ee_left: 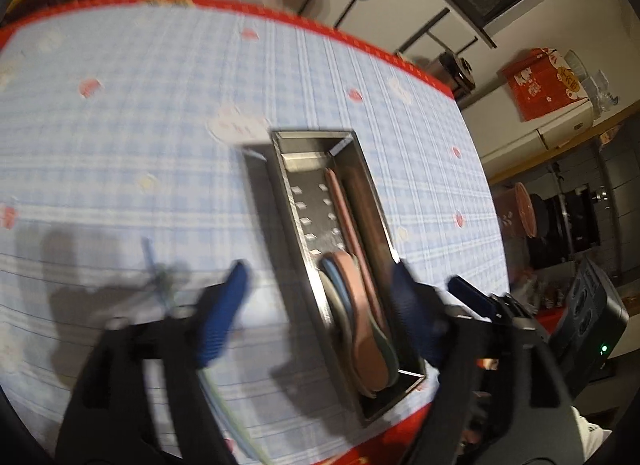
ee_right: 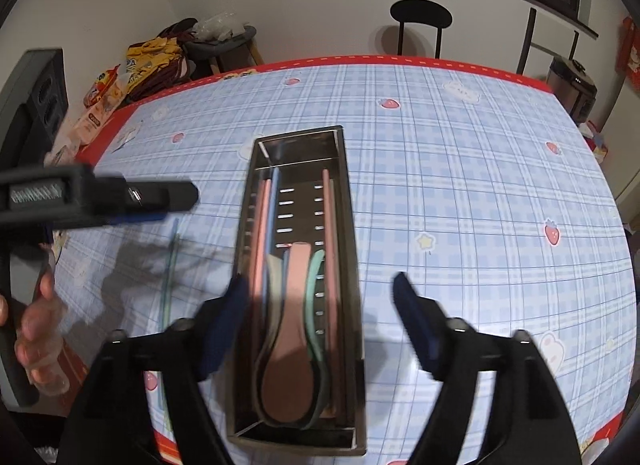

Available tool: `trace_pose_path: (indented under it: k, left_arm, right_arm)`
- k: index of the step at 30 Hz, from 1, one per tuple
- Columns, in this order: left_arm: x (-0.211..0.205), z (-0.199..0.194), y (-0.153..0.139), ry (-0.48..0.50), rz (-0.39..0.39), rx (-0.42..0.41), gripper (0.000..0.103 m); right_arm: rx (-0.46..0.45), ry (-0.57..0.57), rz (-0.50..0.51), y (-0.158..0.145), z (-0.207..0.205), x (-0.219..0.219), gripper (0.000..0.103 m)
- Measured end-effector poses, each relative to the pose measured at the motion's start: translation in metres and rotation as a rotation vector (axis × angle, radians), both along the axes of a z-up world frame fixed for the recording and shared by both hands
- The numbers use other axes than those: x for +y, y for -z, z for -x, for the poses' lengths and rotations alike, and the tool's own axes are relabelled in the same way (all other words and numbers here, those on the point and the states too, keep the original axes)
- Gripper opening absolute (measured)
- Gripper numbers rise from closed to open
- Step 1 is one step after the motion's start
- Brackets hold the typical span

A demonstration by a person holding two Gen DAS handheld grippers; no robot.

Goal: Organize utensils
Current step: 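Lower the pink chopsticks into the caddy and open both tools, then withdraw both open tools from the caddy toward the remaining chopsticks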

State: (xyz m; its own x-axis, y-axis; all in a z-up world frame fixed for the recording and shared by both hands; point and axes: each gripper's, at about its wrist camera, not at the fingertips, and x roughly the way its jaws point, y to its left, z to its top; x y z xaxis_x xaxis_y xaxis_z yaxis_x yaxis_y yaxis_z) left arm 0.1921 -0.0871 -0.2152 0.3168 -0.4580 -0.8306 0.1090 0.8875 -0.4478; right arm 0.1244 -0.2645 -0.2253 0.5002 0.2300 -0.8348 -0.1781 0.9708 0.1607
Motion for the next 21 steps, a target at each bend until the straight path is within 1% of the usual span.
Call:
trace_pose_path:
  k: [1, 2, 3, 4, 5, 9, 12, 14, 16, 18, 21]
  left_arm:
    - [0.005, 0.002, -0.003, -0.006, -0.009, -0.014, 0.087]
    - [0.009, 0.004, -0.006, -0.011, -0.022, -0.025, 0.088]
    - [0.014, 0.007, -0.009, -0.02, -0.045, -0.029, 0.091]
    - [0.019, 0.008, -0.01, -0.029, -0.057, -0.029, 0.094]
    - [0.023, 0.011, -0.011, -0.038, -0.065, -0.03, 0.094]
    - [0.042, 0.026, -0.005, -0.064, -0.114, -0.012, 0.097]
    - [0.055, 0.038, 0.003, -0.065, -0.154, -0.006, 0.097]
    - [0.065, 0.05, 0.011, -0.068, -0.213, -0.006, 0.097]
    - [0.074, 0.06, 0.021, -0.067, -0.25, 0.007, 0.097]
    - [0.084, 0.072, 0.033, -0.071, -0.28, 0.035, 0.097]
    - [0.098, 0.086, 0.043, -0.091, -0.293, 0.03, 0.097]
  right_arm:
    - [-0.001, -0.004, 0.005, -0.001, 0.003, 0.003, 0.086]
    - [0.0, -0.013, 0.002, -0.003, 0.006, 0.006, 0.091]
    - [0.0, -0.022, -0.005, -0.004, 0.009, 0.008, 0.094]
    - [0.0, -0.027, -0.007, -0.006, 0.012, 0.011, 0.096]
    - [0.001, -0.029, -0.002, -0.007, 0.014, 0.014, 0.097]
    - [-0.011, -0.032, 0.041, -0.009, 0.026, 0.028, 0.097]
    - [-0.023, -0.023, 0.034, -0.01, 0.038, 0.034, 0.097]
    - [-0.029, -0.024, 0.021, -0.01, 0.046, 0.038, 0.097]
    - [-0.019, -0.03, 0.02, -0.007, 0.053, 0.044, 0.097]
    - [-0.005, -0.038, 0.04, -0.003, 0.058, 0.052, 0.097]
    - [-0.006, -0.043, 0.105, 0.003, 0.063, 0.065, 0.097]
